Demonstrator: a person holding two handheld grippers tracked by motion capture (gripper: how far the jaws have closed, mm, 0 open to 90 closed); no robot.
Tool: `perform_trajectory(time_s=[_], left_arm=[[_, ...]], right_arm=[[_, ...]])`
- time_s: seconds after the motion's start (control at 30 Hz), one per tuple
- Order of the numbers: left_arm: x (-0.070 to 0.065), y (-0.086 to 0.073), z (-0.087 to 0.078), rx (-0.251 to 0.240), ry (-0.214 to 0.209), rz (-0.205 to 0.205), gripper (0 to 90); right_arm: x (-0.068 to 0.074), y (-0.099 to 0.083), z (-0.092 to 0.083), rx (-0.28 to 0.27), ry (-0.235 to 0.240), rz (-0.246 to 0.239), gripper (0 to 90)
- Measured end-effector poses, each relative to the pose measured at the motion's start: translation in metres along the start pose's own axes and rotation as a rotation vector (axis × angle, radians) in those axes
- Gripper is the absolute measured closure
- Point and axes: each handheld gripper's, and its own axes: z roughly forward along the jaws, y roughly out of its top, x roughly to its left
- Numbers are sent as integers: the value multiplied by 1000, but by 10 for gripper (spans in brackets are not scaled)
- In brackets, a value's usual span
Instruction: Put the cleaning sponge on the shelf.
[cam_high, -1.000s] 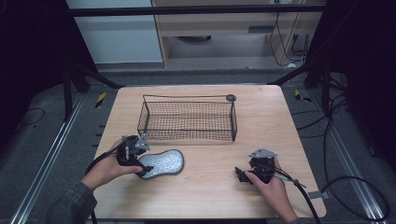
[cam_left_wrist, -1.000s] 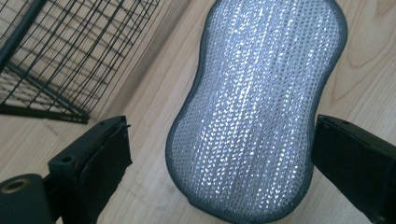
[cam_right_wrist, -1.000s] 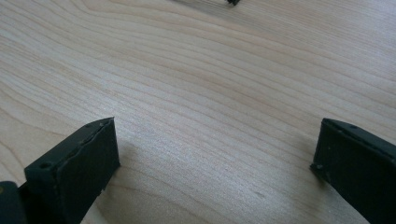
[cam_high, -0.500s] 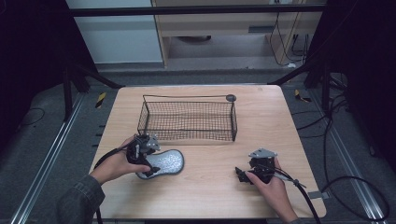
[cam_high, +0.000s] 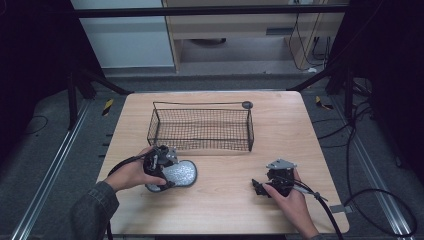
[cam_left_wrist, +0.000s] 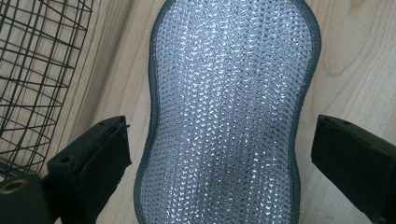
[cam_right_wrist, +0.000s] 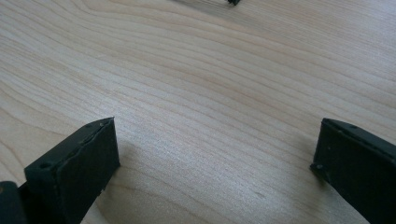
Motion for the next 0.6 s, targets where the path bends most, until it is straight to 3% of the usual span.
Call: perform_trajectory(time_s=[0.27, 0.6], left_arm=[[-1, 4, 7, 27, -27, 28, 40], [3, 3, 14, 38, -35, 23, 39]], right_arm=[[0, 0, 0, 0, 0, -1, 4], [0, 0, 0, 0, 1, -1, 4]])
